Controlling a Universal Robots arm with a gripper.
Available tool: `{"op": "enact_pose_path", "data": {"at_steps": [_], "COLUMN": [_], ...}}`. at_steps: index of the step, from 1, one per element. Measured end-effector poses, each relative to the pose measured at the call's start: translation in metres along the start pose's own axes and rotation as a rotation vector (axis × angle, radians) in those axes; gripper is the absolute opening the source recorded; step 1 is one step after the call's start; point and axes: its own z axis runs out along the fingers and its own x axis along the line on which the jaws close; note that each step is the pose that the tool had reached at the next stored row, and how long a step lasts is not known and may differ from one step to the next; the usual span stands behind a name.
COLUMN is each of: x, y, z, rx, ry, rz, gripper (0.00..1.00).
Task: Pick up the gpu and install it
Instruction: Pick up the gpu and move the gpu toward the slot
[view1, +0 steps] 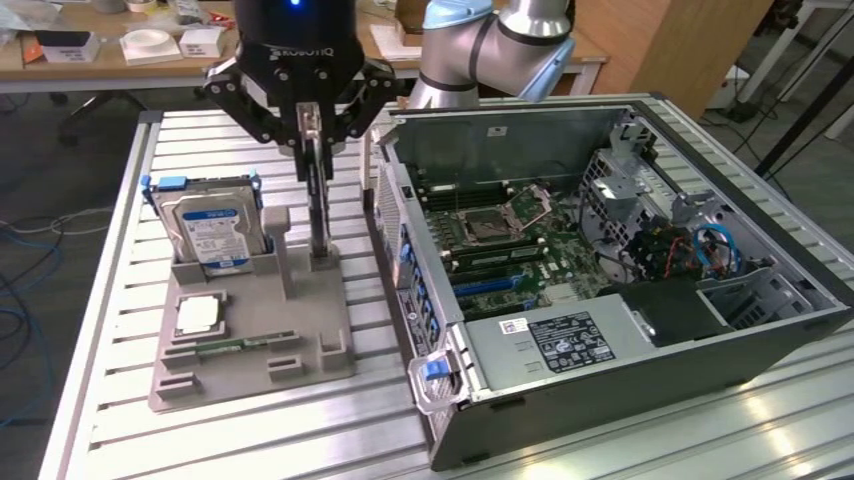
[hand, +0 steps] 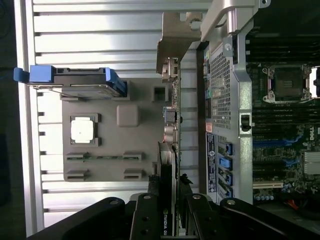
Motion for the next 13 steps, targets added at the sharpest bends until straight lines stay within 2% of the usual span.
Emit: {"op": "enact_pose_path", "data": {"at_steps": [13], "x": [-0.028], "y": [0.0015], "z": [0.0005], "rx": [0.0002], "ry": [0.0048], "rz": [0.000], "gripper": [0.26]}}
